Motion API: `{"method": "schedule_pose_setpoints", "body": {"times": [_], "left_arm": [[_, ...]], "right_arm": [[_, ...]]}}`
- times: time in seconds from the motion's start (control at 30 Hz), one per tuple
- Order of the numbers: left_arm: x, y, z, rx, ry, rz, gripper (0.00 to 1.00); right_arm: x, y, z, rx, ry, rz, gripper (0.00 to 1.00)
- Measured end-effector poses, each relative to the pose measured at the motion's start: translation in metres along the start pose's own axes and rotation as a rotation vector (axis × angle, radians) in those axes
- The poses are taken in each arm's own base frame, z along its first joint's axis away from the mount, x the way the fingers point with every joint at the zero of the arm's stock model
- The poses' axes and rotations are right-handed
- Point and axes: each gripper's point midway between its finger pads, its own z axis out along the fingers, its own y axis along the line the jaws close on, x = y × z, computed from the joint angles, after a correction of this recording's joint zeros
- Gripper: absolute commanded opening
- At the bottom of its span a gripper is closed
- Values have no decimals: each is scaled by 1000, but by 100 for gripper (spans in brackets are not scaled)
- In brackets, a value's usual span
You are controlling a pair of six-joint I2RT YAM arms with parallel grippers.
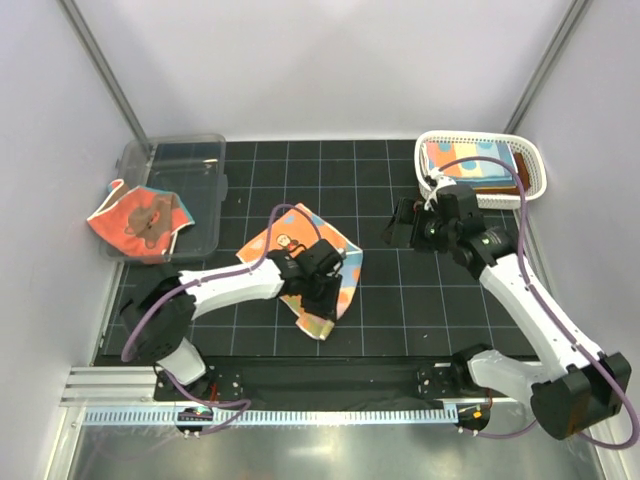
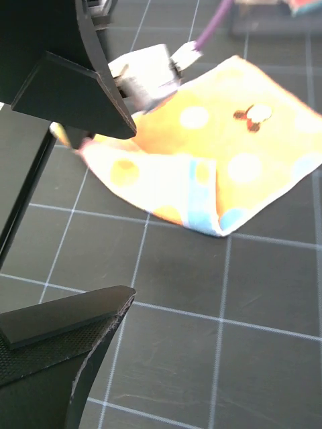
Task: Fold and stack the towels
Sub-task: Move the towel to the center of the board, then flatten out the crumpled towel
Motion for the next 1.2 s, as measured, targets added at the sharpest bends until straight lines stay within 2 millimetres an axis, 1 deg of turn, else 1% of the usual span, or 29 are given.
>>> {"method": "schedule_pose_setpoints", "body": {"times": [0.03, 0.07, 0.1, 0.13, 0.17, 0.2, 0.23, 0.3, 0.37, 0.4, 0.47, 0.5, 0.53, 0.6, 0.63, 0.67, 0.7, 0.77, 0.83, 0.93, 1.0, 1.03, 1.13, 1.17, 1.2], "left_arm": [[11, -4, 8, -5, 32, 13, 31], [16, -8, 12, 0, 44, 21, 33], [16, -11, 13, 7, 42, 24, 36], [13, -13, 12, 8, 31, 21, 43], [7, -13, 10, -1, 9, 21, 47], [0, -13, 7, -9, -14, 16, 49], [-9, -12, 0, -25, -40, 8, 51], [-33, -9, -17, -43, -109, -15, 53], [-61, 1, -37, -53, -188, -58, 53], [-75, 11, -48, -62, -231, -91, 53], [-97, 37, -65, -104, -299, -160, 53], [-105, 53, -71, -140, -321, -196, 53], [-108, 67, -74, -179, -330, -226, 53], [-108, 91, -74, -236, -336, -272, 52], [-104, 104, -73, -271, -332, -303, 52], [-101, 114, -72, -296, -327, -326, 53], [-97, 130, -71, -338, -323, -358, 53], [-90, 152, -72, -402, -321, -413, 54], [-86, 175, -74, -458, -331, -474, 54], [-78, 202, -74, -513, -343, -553, 54], [-71, 217, -73, -550, -347, -591, 54], [-69, 221, -72, -562, -349, -600, 55], [-66, 230, -69, -577, -360, -619, 56], [-66, 232, -69, -576, -366, -629, 56], [-66, 235, -69, -578, -370, -639, 56]], "right_arm": [[4, -3, 4, 13, 17, 3, 99], [8, -6, 10, 23, 40, 6, 97], [11, -8, 17, 31, 57, 9, 95], [13, -10, 24, 35, 74, 14, 93], [14, -10, 32, 34, 87, 18, 90], [15, -9, 40, 26, 97, 23, 88], [16, -8, 49, 18, 112, 30, 87], [18, -6, 69, -1, 131, 34, 82], [20, -3, 92, -15, 168, 34, 80], [21, -1, 103, -21, 183, 32, 79], [25, 3, 128, -29, 228, 22, 78], [28, 5, 140, -31, 249, 13, 78], [31, 8, 150, -33, 267, -2, 77], [37, 12, 168, -37, 303, -34, 74], [38, 15, 176, -44, 310, -47, 73], [37, 19, 184, -53, 319, -66, 70], [35, 23, 194, -69, 326, -85, 69], [26, 33, 211, -104, 316, -116, 67], [12, 44, 231, -145, 294, -148, 67], [-3, 56, 257, -198, 265, -188, 67], [-11, 65, 274, -240, 243, -209, 66], [-13, 68, 283, -260, 243, -218, 66], [-15, 77, 305, -311, 239, -226, 66], [-16, 80, 316, -336, 236, -228, 66], [-15, 82, 320, -345, 236, -230, 66]]}}
